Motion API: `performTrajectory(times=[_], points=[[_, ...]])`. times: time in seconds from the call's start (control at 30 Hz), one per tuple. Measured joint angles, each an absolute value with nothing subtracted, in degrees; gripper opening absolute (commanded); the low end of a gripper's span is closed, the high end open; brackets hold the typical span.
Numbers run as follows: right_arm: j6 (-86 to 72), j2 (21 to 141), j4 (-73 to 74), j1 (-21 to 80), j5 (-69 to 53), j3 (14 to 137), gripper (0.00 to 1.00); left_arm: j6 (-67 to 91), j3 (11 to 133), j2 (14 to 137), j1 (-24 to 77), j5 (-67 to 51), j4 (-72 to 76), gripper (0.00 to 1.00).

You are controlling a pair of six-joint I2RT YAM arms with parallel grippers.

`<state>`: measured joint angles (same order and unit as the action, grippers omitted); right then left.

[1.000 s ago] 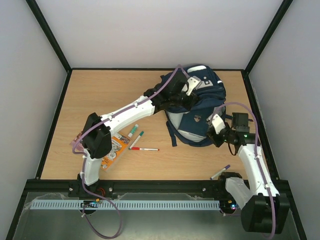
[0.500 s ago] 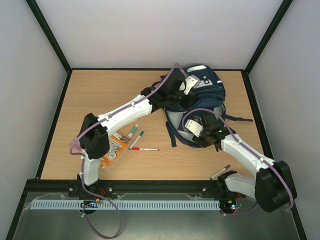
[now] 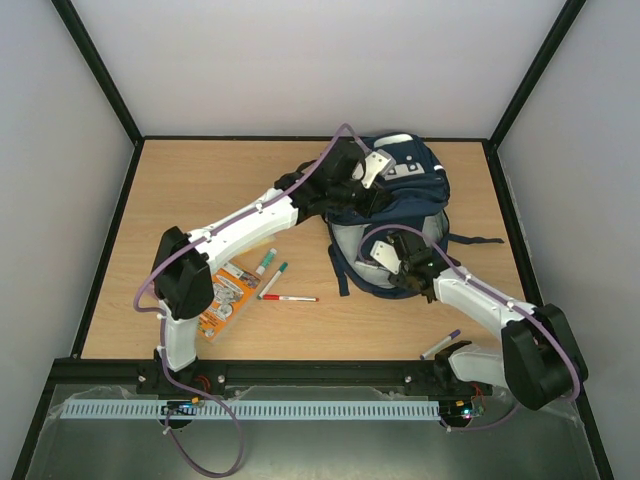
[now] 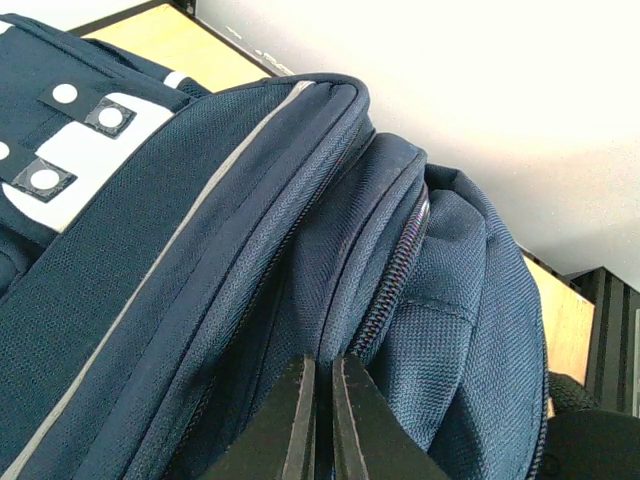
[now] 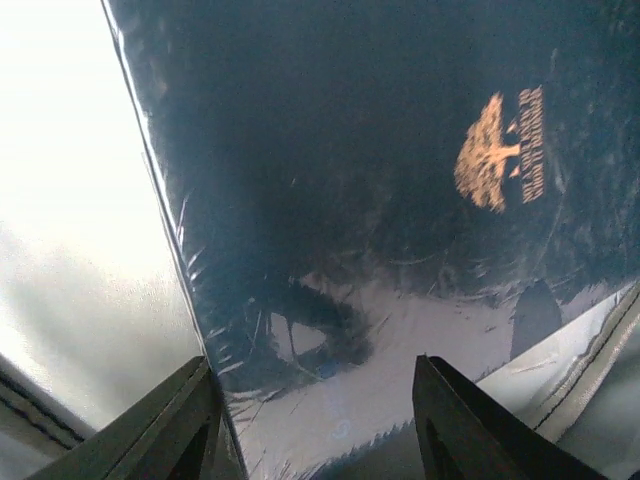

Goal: Pack the student bag
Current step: Place the book in the student bag.

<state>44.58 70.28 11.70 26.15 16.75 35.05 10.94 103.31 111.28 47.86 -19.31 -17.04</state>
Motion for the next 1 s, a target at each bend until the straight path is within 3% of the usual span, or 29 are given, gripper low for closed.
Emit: performTrajectory(times=[0.27, 0.57, 0.73, 0.8, 0.9, 1.0], points=[[49.34, 69.28, 5.04, 23.07, 21.15, 31.92, 0.41, 10.9, 103.33, 111.31, 47.66, -20.53, -17.37, 0.03], [52.49, 72.12, -12.05, 20.62, 23.73, 31.38, 0.37, 10.72, 103.59, 111.61, 47.64, -21.69, -18.39, 0.04], [51.29, 69.67, -10.13, 20.25, 20.64, 31.33, 0.3, 10.61, 104.18, 112.12, 47.59, -22.09, -18.79, 0.04], [51.0, 64.34, -6.07, 20.21, 16.45, 31.4, 0.23, 10.59, 104.18, 112.12, 47.59, -22.11, -18.83, 0.04], [51.48, 58.13, 1.04, 20.21, 10.04, 32.18, 0.05, 10.5, 104.18, 112.12, 47.59, -22.17, -18.85, 0.04], [51.55, 57.74, 6.46, 20.21, 6.81, 32.97, 0.01, 10.48, 104.2, 112.12, 47.59, -22.22, -18.87, 0.04]])
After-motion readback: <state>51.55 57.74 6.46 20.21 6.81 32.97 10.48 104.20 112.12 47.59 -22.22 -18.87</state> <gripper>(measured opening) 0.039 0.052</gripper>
